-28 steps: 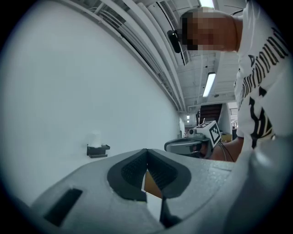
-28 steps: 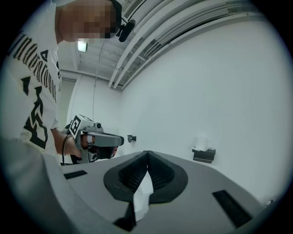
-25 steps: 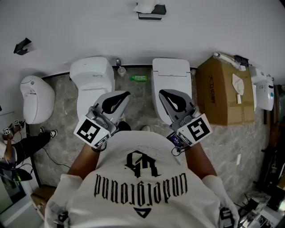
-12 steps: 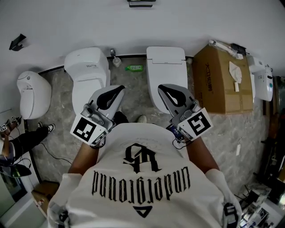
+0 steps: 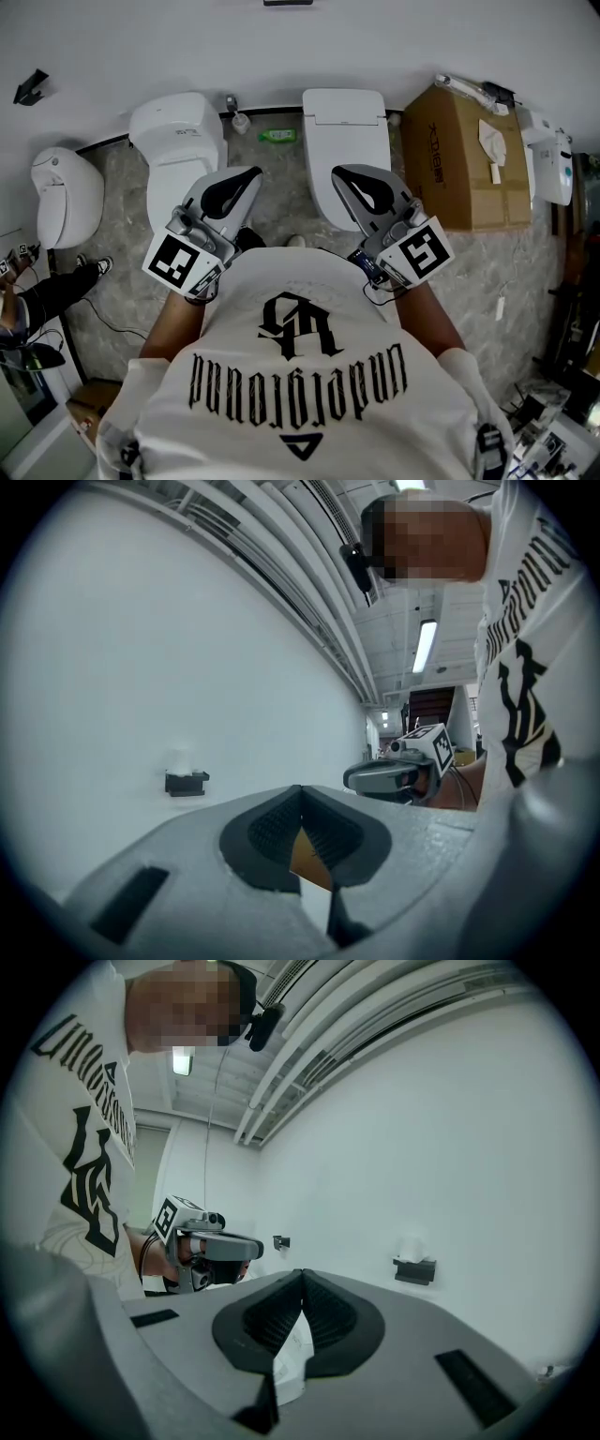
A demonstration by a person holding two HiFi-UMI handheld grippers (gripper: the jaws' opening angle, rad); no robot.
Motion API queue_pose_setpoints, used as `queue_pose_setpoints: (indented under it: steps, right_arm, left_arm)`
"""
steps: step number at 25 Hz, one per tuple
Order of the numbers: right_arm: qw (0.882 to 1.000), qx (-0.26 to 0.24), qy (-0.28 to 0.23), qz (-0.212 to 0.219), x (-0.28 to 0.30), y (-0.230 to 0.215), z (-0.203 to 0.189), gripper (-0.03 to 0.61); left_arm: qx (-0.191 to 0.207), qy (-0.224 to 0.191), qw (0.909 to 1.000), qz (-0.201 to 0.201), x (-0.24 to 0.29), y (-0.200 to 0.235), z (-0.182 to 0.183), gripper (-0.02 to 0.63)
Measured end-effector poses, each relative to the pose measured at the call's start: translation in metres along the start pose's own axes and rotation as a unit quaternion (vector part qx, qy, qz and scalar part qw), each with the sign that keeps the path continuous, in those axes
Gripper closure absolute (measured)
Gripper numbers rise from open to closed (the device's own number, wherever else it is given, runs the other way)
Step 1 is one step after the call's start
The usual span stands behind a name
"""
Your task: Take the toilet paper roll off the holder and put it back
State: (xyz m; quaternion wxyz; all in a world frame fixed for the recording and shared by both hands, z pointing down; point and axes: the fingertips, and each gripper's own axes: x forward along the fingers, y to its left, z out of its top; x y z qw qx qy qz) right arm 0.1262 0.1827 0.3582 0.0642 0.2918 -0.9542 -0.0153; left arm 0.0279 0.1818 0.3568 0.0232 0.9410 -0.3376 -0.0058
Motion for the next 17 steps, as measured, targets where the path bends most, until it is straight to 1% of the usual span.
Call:
queue_pose_setpoints:
  steps: [17]
  right_arm:
    - [1.000, -0.005, -0.001, -0.001, 0.005, -0.018, 0.003, 0.565]
  left_arm:
    - [0.003, 0.008, 0.9999, -0.014, 0.015, 0.009, 0.002, 0.600]
